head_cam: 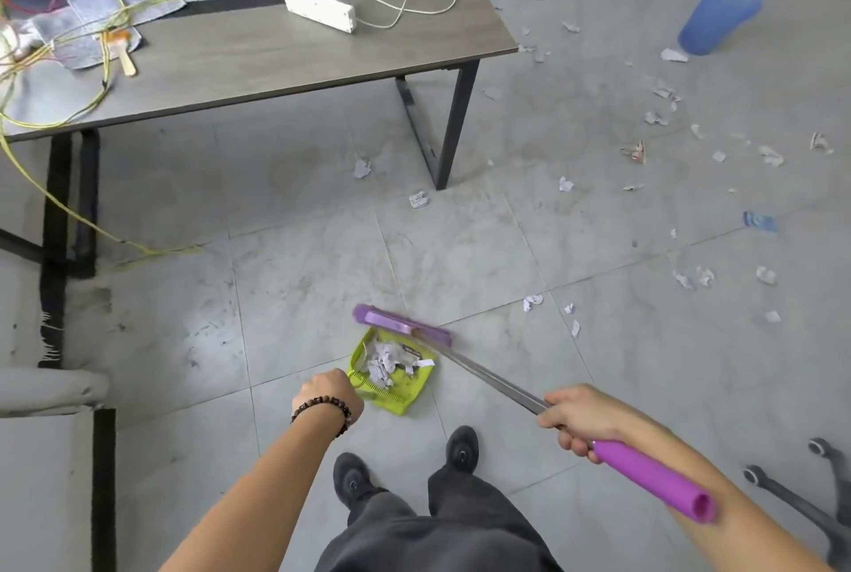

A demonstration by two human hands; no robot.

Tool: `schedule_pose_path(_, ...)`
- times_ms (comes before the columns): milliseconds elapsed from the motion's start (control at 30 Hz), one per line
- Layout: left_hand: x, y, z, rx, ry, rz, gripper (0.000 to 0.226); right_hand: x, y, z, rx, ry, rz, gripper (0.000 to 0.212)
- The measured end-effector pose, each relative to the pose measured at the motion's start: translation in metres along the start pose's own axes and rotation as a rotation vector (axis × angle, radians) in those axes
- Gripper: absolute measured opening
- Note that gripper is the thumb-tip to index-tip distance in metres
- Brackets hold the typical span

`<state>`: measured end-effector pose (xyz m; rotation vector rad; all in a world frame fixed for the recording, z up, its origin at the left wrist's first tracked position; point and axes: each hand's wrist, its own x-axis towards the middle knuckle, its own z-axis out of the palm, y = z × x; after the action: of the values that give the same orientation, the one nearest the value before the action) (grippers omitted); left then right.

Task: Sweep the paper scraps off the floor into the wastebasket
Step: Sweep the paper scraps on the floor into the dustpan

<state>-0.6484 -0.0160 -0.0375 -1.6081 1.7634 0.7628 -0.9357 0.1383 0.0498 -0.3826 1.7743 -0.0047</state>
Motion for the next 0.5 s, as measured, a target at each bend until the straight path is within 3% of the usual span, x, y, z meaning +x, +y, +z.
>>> schedule_pose_path(167, -0.006, -0.017, 0.011, -0.014, -0.07, -0.003, 0.034, 0.017, -0.021, 0.043, -0.054, 0.112, -0.091, 0.036)
schedule_pose_path(267, -0.007, -0.031, 0.017, -0.244, -0.178, -0.04, 0.036, 0.027, -0.026, 0.061, -0.076, 0.126, -0.106, 0.023)
schedule_pose_path(400, -0.02, -0.064, 0.031, -0.364, -0.056, -0.123, 0.022, 0.038, -0.023, 0.06, 0.035, 0.083, -0.138, 0.013)
schedule_pose_path(500, -0.046, -0.094, 0.056, -0.624, 0.01, -0.257, 0.019, 0.051, -0.026, 0.06, -0.023, 0.049, -0.179, 0.007)
